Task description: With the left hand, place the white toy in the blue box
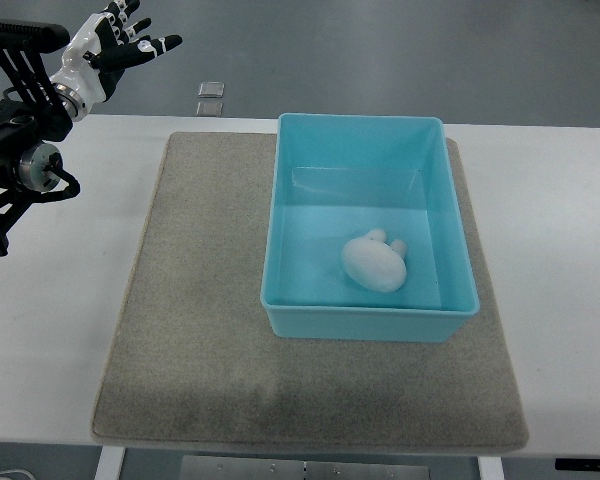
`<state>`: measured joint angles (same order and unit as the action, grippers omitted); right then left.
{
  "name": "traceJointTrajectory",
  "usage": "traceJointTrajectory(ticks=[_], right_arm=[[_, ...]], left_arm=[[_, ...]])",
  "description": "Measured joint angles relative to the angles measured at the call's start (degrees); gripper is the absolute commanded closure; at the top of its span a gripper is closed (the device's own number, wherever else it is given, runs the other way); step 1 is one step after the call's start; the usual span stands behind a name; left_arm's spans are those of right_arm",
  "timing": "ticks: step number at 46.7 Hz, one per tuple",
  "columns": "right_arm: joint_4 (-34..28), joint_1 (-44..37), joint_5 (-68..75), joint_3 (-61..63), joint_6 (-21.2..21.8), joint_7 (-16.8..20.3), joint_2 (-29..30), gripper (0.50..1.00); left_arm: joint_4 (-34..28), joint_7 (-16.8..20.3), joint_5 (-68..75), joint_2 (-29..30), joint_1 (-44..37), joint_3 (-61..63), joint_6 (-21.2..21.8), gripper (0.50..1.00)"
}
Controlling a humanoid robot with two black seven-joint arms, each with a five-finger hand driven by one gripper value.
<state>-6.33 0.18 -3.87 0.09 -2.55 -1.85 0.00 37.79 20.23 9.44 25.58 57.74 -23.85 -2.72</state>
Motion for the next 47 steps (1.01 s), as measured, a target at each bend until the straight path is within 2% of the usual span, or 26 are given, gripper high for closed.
traceJointTrajectory(ticks=[9, 17, 35, 47], right_arm=[[0.0, 0.0, 0.0, 0.0, 0.0, 0.0, 0.0, 0.564], [0.0, 0.0, 0.0, 0.0, 0.0, 0.0, 0.0, 0.564], [0.0, 0.0, 0.0, 0.0, 0.0, 0.0, 0.0, 0.564], [0.0, 0.0, 0.0, 0.0, 0.0, 0.0, 0.0, 0.562]], left_arm=[[-1.4, 0.0, -0.9, 0.0, -3.0, -4.4, -3.2, 0.506], [-1.6, 0.1, -9.8, -0.2, -5.0, -8.7, -5.2, 0.504], [-1.7, 0.2, -23.3, -1.9, -8.5, -9.5, -6.5, 0.504], [-1.3, 0.2, -24.4, -4.7, -11.4, -14.1, -7.5, 0.504]])
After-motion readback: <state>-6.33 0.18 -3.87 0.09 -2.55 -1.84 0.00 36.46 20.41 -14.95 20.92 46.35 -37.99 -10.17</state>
